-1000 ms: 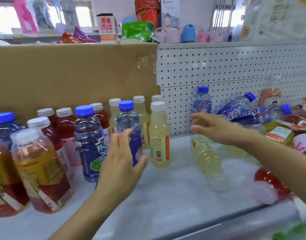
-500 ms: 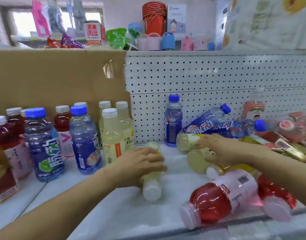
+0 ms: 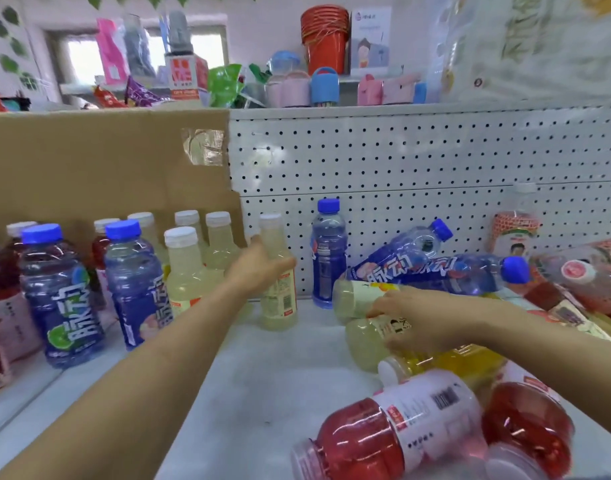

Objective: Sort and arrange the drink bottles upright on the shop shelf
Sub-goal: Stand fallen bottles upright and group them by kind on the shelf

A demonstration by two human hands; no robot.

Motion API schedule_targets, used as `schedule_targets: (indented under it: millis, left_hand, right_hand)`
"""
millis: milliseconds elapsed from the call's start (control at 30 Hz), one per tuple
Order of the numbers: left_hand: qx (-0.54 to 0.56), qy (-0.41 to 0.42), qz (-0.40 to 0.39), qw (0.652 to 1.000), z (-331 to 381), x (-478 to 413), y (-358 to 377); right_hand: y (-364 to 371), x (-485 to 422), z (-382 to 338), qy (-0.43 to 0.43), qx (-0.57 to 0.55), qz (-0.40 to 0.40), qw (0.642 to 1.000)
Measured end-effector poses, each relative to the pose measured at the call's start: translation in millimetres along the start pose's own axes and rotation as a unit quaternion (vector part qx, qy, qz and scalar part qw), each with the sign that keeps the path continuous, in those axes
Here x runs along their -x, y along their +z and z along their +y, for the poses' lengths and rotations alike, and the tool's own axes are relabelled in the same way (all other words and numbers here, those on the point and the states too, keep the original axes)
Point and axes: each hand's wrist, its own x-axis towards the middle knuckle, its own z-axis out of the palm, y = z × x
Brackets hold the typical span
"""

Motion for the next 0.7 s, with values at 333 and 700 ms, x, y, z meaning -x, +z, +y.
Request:
schedule_targets:
  millis: [333, 700]
  left_hand:
    - [0.059, 0.038, 0.045, 0.997, -15.7, -13.3, 11.5]
    - [0.071, 0.02, 0.027, 0.997, -8.6, -13.3, 16.1]
  right_hand:
    - [-50.9, -54.7, 76.8, 0.19, -0.012, 0.265, 0.945]
    - [-78.3, -92.6, 85.7, 0.23, -0.287, 0.314, 0.875]
